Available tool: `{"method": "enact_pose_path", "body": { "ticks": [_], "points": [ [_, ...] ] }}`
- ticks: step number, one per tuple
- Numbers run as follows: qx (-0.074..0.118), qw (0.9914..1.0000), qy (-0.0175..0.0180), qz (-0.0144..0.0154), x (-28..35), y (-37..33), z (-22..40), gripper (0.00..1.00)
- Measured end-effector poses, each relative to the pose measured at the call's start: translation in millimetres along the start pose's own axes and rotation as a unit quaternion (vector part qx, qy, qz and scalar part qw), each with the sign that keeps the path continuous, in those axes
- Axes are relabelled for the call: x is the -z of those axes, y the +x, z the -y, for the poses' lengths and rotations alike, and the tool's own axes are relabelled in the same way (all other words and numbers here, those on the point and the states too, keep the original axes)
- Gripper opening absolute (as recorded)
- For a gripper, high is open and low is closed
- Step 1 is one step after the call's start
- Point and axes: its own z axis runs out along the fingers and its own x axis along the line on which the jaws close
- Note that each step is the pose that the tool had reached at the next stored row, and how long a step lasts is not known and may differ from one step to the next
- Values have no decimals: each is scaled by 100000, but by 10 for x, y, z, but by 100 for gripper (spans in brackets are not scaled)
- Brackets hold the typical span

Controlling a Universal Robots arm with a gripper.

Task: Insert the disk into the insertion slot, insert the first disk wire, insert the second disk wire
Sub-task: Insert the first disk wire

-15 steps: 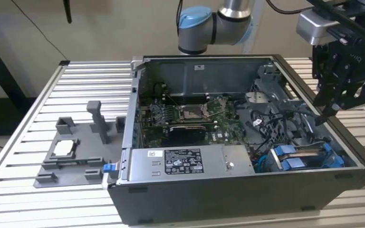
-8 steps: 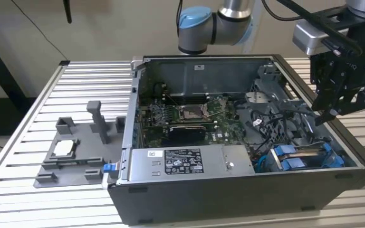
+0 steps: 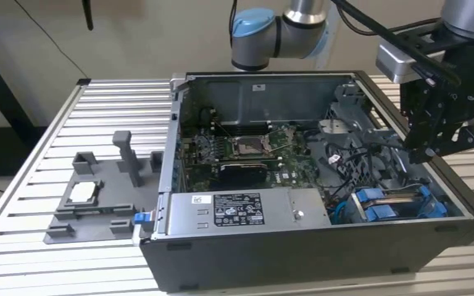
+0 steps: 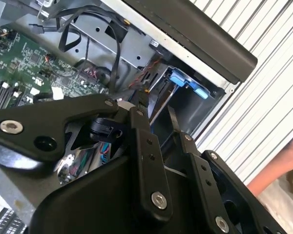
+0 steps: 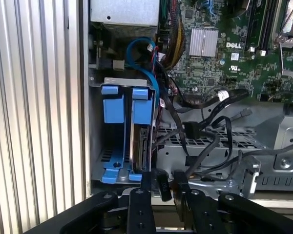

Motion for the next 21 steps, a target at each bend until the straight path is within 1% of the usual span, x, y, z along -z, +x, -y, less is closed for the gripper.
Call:
{"method": "enact_pose_path", "body": {
  "ticks": [1,2,3,5,6,7,8,9,10,11,13,15,17,18,19,20,21],
  "points": [
    [27,100000,107,0,-11,1,-2,33],
    [46,100000,193,8,-23,1,-3,30],
    [51,100000,199,-3,-28,1,-5,30],
    [59,100000,166,-47,-28,2,-5,19],
    [54,100000,28,-56,-29,2,-1,19],
    [33,99999,-366,-77,-31,5,9,19],
    [29,99995,-945,-188,-35,5,22,19],
    [59,99987,-1524,-437,-38,6,37,19],
    [84,99974,-2162,-759,-40,7,56,19],
    [101,99959,-2675,-993,-44,9,77,19],
    [130,99928,-3536,-1345,-55,12,129,19],
    [150,99892,-4345,-1626,-67,15,183,19],
    [148,99849,-5188,-1798,-80,17,235,19],
    [143,99828,-5570,-1824,-88,19,259,19],
    [134,99810,-5892,-1816,-97,20,278,19],
    [128,99795,-6140,-1798,-107,20,287,19],
    [106,99785,-6298,-1802,-118,21,286,19]
  ]
}}
